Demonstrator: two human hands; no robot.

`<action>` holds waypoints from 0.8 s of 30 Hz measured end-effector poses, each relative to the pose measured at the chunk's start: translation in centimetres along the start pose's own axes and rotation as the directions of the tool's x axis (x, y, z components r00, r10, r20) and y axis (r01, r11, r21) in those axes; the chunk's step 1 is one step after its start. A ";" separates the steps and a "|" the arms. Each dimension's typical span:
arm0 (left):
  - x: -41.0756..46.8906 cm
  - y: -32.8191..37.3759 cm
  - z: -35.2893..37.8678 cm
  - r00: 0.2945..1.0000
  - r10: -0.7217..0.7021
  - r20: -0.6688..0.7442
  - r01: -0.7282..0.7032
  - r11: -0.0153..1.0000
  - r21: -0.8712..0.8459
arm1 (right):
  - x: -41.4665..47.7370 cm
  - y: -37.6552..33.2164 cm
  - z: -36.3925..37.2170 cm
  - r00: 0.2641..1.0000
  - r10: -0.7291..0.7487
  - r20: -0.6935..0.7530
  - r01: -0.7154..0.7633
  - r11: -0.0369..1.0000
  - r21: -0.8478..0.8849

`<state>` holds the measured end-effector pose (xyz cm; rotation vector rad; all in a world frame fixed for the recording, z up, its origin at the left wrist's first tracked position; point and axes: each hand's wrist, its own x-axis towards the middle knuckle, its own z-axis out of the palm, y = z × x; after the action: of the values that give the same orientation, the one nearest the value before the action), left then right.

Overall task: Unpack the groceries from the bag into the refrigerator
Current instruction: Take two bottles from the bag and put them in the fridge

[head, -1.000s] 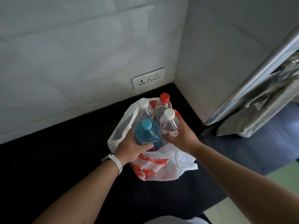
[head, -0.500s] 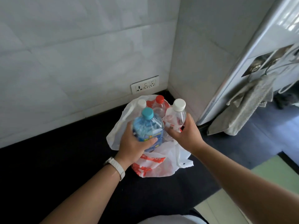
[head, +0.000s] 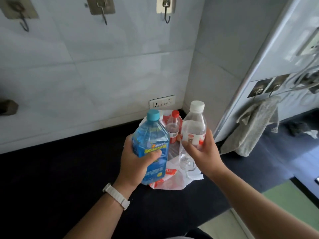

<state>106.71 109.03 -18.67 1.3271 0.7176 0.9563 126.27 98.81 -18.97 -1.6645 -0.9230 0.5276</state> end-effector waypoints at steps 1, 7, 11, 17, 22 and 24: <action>-0.7 0.0 -0.2 1.000 0.000 -0.030 -0.001 1.000 -0.015 | -0.4 0.0 0.0 1.000 0.001 0.014 -0.001 1.000 0.024; -4.0 -0.3 -0.2 0.975 -0.067 -0.210 0.044 0.992 -0.115 | -2.4 0.2 0.1 0.994 0.007 0.107 -0.023 0.988 0.155; -6.1 -0.1 1.0 0.944 -0.096 -0.315 0.057 0.990 -0.132 | -3.2 0.4 0.1 0.971 -0.019 0.240 -0.034 0.976 0.215; -9.7 0.5 3.8 0.870 -0.117 -0.479 0.056 0.989 -0.140 | -3.4 1.4 -1.0 0.881 -0.036 0.472 -0.073 0.975 0.211; -13.3 1.5 6.2 0.766 -0.116 -0.632 0.057 0.992 -0.114 | -3.2 1.6 -1.3 0.759 -0.073 0.648 -0.085 0.974 0.209; -14.9 2.1 6.7 0.714 -0.104 -0.692 0.058 0.994 -0.090 | -3.4 1.1 -0.8 0.709 -0.106 0.697 -0.068 0.974 0.217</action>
<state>105.47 92.68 -17.05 0.8372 1.3011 1.4168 125.13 95.55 -20.13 -1.2260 -1.3655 1.2716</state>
